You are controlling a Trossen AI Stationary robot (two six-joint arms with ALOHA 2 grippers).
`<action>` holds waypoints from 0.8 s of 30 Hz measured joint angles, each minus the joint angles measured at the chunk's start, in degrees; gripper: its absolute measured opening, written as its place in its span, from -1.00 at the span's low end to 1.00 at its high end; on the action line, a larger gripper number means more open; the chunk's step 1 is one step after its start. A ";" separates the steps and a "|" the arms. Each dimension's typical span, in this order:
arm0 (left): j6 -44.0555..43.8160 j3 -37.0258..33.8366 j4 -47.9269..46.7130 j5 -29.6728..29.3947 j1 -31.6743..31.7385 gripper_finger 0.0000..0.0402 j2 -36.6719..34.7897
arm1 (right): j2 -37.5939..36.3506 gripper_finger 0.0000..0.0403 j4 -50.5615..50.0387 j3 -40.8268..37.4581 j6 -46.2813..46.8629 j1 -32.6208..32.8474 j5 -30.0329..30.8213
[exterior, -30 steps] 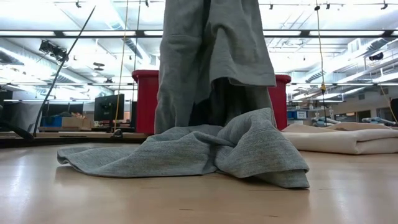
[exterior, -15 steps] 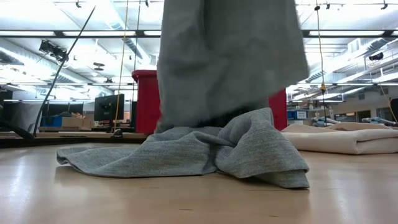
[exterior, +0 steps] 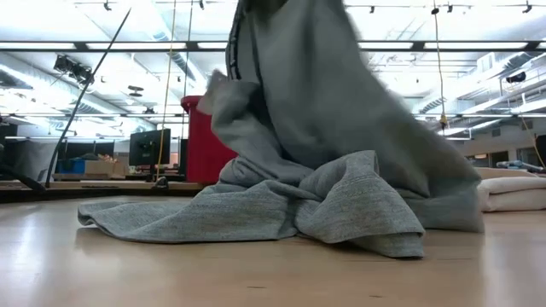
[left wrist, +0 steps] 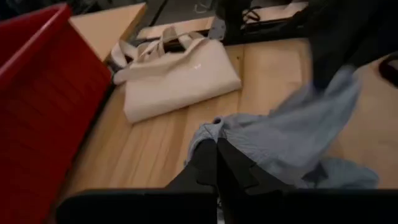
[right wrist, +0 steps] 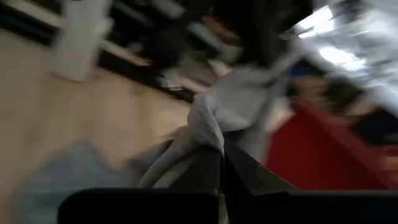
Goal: Fold Laundry from Bin
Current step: Fold the gray shirt
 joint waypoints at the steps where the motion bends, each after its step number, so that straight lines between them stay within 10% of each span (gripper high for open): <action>1: 0.67 -0.13 -0.01 0.82 -0.22 -0.99 -0.04 | 0.00 -0.96 -1.75 -0.39 2.80 -1.25 -4.36; 8: 1.28 -0.46 -9.43 7.08 -1.36 -0.99 -0.04 | -0.63 -0.96 -32.39 5.31 20.16 -4.85 -20.75; 15: 2.54 -0.55 -11.62 7.28 -0.11 -0.99 -0.02 | -1.38 -0.96 -78.14 26.31 39.02 -4.19 -20.66; 24: 5.39 -0.55 -2.66 4.62 3.16 -0.60 -0.02 | -1.42 -0.96 -96.78 45.59 43.30 -5.14 -17.98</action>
